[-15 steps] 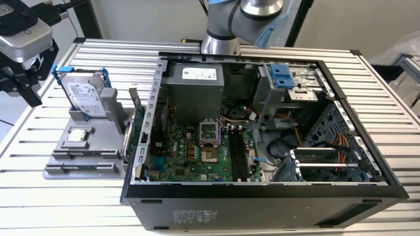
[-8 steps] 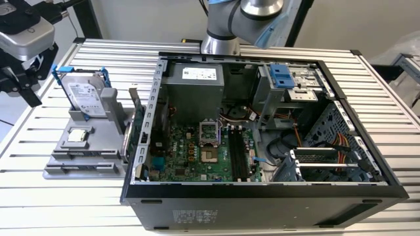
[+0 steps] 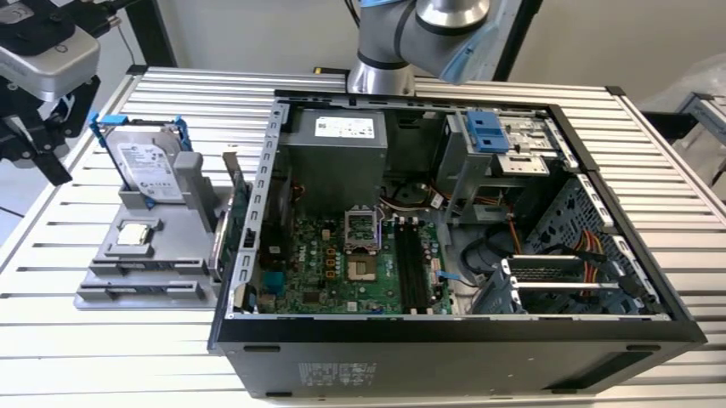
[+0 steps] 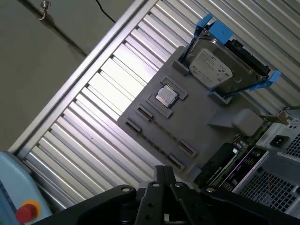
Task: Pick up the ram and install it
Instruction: 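Pick up the ram and move it above insertion slot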
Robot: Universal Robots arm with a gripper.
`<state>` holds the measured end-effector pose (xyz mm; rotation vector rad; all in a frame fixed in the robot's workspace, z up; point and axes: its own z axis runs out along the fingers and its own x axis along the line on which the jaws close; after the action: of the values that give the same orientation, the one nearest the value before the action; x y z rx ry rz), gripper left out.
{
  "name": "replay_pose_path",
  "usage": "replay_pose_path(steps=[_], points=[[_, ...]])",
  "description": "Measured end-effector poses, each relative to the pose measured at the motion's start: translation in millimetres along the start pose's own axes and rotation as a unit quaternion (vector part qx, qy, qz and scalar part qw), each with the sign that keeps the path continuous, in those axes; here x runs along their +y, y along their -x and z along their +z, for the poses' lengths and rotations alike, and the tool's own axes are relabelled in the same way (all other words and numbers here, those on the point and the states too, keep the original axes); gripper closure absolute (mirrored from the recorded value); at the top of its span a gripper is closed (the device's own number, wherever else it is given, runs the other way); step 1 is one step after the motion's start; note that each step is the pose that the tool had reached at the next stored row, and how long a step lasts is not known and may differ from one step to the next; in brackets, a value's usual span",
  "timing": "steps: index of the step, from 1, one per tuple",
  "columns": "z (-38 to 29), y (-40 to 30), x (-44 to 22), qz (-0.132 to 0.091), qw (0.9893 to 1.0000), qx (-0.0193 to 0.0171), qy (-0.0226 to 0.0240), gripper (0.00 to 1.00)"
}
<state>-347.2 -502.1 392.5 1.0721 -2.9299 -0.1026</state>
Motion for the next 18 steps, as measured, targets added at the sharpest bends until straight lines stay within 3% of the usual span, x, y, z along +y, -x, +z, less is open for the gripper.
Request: replay_pose_path(steps=[11,18], points=[[0.0,0.0,0.0,-0.035,0.9994,0.0025,0.0,1.0],[0.0,0.0,0.0,-0.071,0.9975,0.0048,0.0001,1.0]])
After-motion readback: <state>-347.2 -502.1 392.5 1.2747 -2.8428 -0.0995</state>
